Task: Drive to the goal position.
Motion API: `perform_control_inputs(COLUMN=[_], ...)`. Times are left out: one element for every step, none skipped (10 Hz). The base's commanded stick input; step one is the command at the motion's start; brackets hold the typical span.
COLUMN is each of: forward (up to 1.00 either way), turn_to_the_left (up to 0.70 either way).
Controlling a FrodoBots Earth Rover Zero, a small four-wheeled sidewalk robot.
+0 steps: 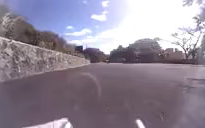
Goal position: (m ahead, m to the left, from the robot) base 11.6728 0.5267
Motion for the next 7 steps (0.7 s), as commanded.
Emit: perform_control_inputs(forward=[0.70,0.70,0.70,0.70,0.70,0.70,0.70], turn_to_the_left=[0.00,0.00,0.00,0.00,0.00,0.00,0.00])
